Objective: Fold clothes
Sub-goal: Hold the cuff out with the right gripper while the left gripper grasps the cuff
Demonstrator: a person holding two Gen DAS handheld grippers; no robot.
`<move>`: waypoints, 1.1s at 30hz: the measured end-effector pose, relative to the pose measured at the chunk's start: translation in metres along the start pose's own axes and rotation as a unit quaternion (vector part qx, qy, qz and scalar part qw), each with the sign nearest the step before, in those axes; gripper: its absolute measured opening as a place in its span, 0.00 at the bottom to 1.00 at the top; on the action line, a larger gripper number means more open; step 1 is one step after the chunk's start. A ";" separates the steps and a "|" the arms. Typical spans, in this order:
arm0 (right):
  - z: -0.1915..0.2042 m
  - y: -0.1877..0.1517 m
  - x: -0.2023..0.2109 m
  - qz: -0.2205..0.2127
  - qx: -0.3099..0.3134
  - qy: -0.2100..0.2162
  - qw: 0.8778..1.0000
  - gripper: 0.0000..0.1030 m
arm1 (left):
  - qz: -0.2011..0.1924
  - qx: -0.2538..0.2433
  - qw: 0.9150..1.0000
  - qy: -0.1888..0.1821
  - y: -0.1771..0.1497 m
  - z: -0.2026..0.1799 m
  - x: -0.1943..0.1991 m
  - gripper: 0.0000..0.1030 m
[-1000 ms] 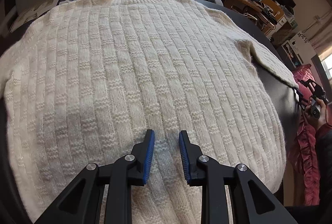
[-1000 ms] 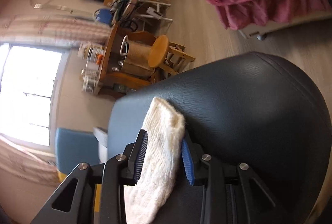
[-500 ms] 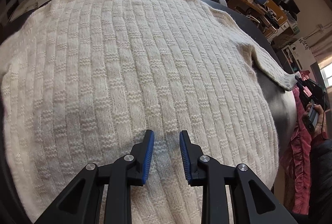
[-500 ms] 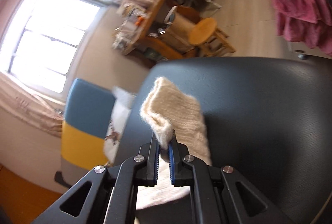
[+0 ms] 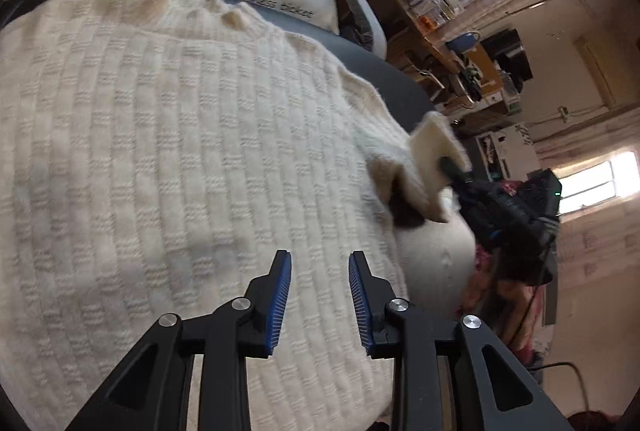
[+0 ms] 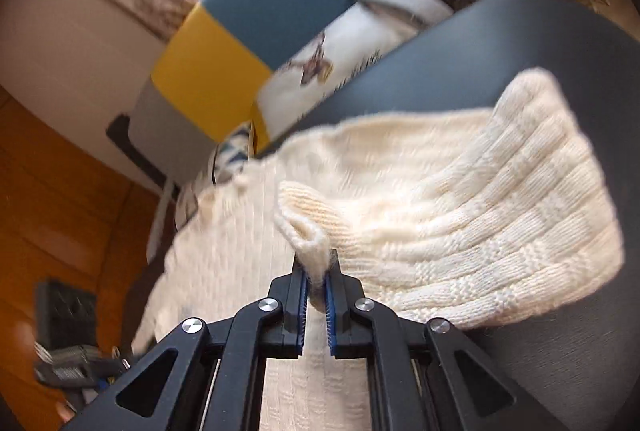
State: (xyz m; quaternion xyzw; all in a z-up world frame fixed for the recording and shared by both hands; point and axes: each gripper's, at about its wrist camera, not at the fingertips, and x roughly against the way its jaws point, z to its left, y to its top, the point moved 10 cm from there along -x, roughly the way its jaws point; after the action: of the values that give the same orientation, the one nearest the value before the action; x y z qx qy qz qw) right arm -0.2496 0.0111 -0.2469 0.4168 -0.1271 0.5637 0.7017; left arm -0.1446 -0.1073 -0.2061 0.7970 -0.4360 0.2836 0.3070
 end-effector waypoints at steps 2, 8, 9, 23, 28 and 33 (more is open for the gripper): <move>0.005 -0.015 -0.008 0.010 0.027 -0.017 0.999 0.06 | 0.008 0.013 1.000 -0.015 0.012 -0.010 -0.008 0.31; 0.011 -0.041 -0.019 0.039 0.103 -0.065 0.992 0.12 | 0.045 0.063 0.996 -0.040 0.034 -0.022 -0.048 0.32; 0.010 -0.046 -0.019 0.043 0.107 -0.064 0.991 0.16 | 0.050 0.068 0.996 -0.041 0.037 -0.024 -0.055 0.32; 0.008 -0.046 -0.021 0.030 0.093 -0.045 0.994 0.20 | 0.099 0.112 0.989 -0.001 0.038 -0.018 -0.116 0.34; 0.008 -0.044 -0.019 0.022 0.071 -0.025 0.997 0.20 | 0.092 0.128 0.987 -0.017 0.034 -0.016 -0.103 0.35; 0.008 -0.045 -0.011 0.017 0.058 -0.012 0.998 0.20 | 0.120 0.134 0.983 -0.034 0.024 -0.036 -0.125 0.37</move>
State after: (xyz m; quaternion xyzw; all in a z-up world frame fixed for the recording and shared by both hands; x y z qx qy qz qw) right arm -0.2106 -0.0032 -0.2691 0.4612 -0.1097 0.5772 0.6649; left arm -0.2291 -0.0264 -0.2670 0.7820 -0.4965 0.3474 0.1458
